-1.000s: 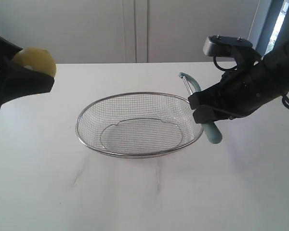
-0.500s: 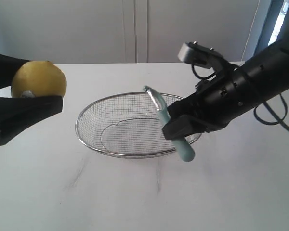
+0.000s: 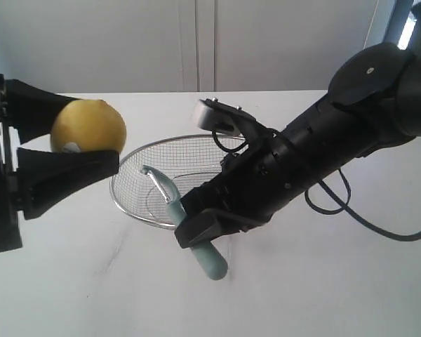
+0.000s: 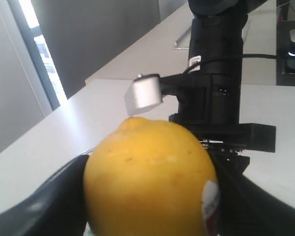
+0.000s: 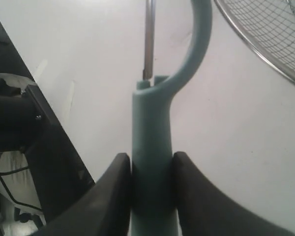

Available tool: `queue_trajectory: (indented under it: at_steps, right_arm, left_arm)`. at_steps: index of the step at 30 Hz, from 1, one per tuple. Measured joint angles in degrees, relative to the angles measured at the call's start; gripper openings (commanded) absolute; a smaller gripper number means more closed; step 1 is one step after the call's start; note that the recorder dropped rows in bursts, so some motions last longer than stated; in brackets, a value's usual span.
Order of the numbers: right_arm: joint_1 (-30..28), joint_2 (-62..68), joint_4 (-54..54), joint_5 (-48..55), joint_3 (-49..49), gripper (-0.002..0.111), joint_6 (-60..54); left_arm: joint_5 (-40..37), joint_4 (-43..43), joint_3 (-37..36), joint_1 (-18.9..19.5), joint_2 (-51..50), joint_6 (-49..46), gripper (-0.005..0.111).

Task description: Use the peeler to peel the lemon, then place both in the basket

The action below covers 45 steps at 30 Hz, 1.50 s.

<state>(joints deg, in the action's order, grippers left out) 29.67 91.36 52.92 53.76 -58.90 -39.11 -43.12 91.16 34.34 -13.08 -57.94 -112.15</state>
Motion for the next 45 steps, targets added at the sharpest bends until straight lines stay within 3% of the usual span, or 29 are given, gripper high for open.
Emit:
queue_trajectory:
  at_steps: [6, 15, 45]
  right_arm:
    - [0.0, 0.0, 3.0, 1.5, 0.0, 0.000, -0.1]
    - [0.0, 0.0, 3.8, 2.6, 0.0, 0.000, -0.1]
    - [0.0, 0.2, 6.1, 3.6, 0.0, 0.000, 4.3]
  left_arm:
    - [5.5, 0.4, 0.0, -3.3, -4.7, 0.0, 0.001]
    - [9.5, 2.9, 0.0, -3.4, -8.9, 0.0, 0.001]
    - [4.9, 7.0, 0.0, -3.7, -15.7, 0.0, 0.001]
